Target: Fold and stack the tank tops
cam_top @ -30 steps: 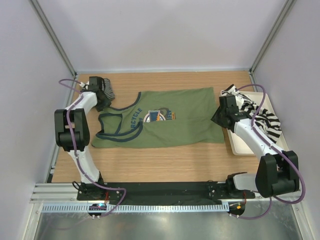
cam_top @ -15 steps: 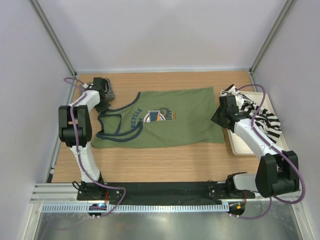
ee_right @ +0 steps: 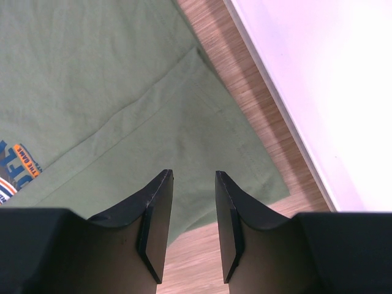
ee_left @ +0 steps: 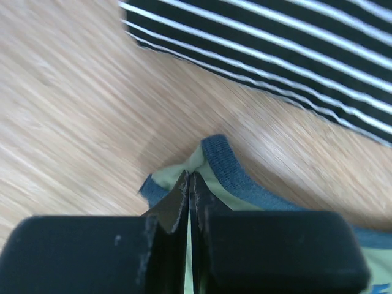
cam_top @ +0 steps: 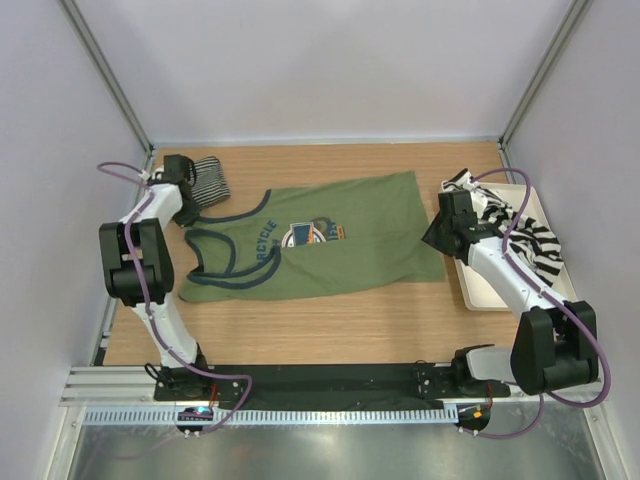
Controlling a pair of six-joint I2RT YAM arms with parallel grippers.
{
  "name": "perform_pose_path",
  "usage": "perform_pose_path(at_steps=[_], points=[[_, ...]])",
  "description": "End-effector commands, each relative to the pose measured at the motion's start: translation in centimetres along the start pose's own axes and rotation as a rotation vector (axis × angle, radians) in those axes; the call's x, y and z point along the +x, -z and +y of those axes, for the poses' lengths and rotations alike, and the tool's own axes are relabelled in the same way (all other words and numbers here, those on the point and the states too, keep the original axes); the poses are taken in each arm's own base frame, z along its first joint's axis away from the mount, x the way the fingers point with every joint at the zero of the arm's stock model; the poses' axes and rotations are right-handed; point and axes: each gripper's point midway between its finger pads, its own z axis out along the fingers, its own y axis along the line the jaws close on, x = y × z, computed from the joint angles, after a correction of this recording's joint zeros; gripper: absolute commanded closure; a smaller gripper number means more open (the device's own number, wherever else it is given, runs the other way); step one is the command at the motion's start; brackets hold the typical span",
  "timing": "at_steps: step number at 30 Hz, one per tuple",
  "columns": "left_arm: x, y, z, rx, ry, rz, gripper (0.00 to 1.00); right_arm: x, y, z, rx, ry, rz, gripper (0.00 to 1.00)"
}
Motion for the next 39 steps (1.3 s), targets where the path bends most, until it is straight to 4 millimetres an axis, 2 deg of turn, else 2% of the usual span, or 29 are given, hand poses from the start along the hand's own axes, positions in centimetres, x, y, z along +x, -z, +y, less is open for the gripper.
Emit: perform_pose_path(at_steps=[1,2,4,5,6,8,9,10,12,13,14,15,17,18,20,21,22,23,25,26,27,28,29,30,31,36,39], points=[[-2.7,1.2,0.5,0.029,0.084,-0.077,0.99,-1.7,-0.1,0.7,-0.017,-0.001,-0.048,0.60],[-2.7,1.4,0.0,0.056,0.083,-0.073,0.87,-1.6,-0.2,0.8,-0.018,-0.002,-0.045,0.60],[-2.8,1.8,-0.2,0.067,0.094,-0.081,0.79,-1.8,-0.4,1.0,-0.023,-0.002,-0.046,0.60],[-2.9,2.1,-0.4,0.087,0.098,-0.082,0.62,-1.7,-0.6,1.3,-0.032,-0.001,-0.038,0.59],[-2.9,2.3,-0.6,0.097,0.102,-0.087,0.52,-1.8,-0.7,1.6,-0.044,0.006,-0.039,0.59],[-3.2,3.6,-1.2,0.117,0.100,-0.114,0.43,-2.2,-1.1,3.0,-0.090,0.017,-0.028,0.58],[-3.0,4.2,-2.0,0.130,0.086,-0.124,0.42,-3.2,-1.2,4.0,-0.117,0.024,-0.044,0.57],[-3.3,5.2,-2.4,0.148,0.087,-0.141,0.41,-3.0,-2.0,4.2,-0.112,0.032,-0.022,0.58],[-3.1,6.7,-4.1,0.187,0.058,-0.158,0.41,-4.3,-2.5,5.5,-0.136,0.043,-0.038,0.58],[-3.6,7.4,-4.7,0.210,0.049,-0.175,0.38,-4.2,-3.3,5.7,-0.130,0.046,-0.029,0.58],[-3.1,8.1,-6.2,0.238,0.021,-0.176,0.36,-4.6,-3.6,5.9,-0.128,0.048,-0.038,0.58],[-2.6,8.7,-7.6,0.271,-0.004,-0.174,0.34,-5.9,-3.8,6.7,-0.138,0.046,-0.071,0.58],[-2.8,9.2,-10.1,0.325,-0.025,-0.180,0.30,-6.4,-5.1,6.9,-0.112,0.058,-0.078,0.58],[-2.3,9.5,-11.5,0.359,-0.043,-0.170,0.30,-8.2,-5.0,7.7,-0.116,0.053,-0.115,0.58],[-2.6,9.3,-13.6,0.378,-0.044,-0.171,0.30,-9.1,-6.7,7.6,-0.070,0.073,-0.132,0.58],[-2.3,9.1,-14.5,0.388,-0.056,-0.164,0.31,-10.8,-6.7,8.8,-0.086,0.072,-0.163,0.57],[-3.0,9.7,-15.7,0.415,-0.051,-0.177,0.31,-11.4,-7.1,9.1,-0.081,0.071,-0.174,0.54],[-2.2,8.8,-16.5,0.413,-0.058,-0.156,0.31,-12.5,-7.9,10.1,-0.086,0.078,-0.184,0.52],[-2.8,9.2,-18.0,0.439,-0.059,-0.167,0.31,-13.5,-8.9,10.8,-0.083,0.085,-0.191,0.48],[-1.9,8.4,-18.7,0.435,-0.074,-0.149,0.31,-12.2,-11.2,10.5,-0.047,0.105,-0.133,0.48],[-1.9,8.3,-19.2,0.440,-0.078,-0.151,0.31,-14.5,-11.0,11.9,-0.068,0.098,-0.167,0.48],[-2.4,8.5,-19.8,0.450,-0.078,-0.160,0.31,-14.7,-11.8,12.3,-0.059,0.104,-0.156,0.48],[-2.1,8.4,-20.4,0.459,-0.087,-0.158,0.31,-16.2,-11.6,13.3,-0.063,0.106,-0.169,0.48],[-1.6,7.6,-20.9,0.454,-0.100,-0.146,0.31,-15.3,-13.9,12.8,-0.028,0.117,-0.138,0.48],[-1.8,7.9,-21.4,0.464,-0.101,-0.148,0.31,-15.5,-14.5,13.0,-0.024,0.120,-0.135,0.48],[-1.1,6.4,-22.9,0.465,-0.131,-0.129,0.33,-16.3,-17.9,13.6,-0.004,0.128,-0.121,0.48],[-1.4,6.3,-23.5,0.470,-0.130,-0.137,0.33,-17.0,-18.9,13.9,-0.022,0.128,-0.126,0.45]])
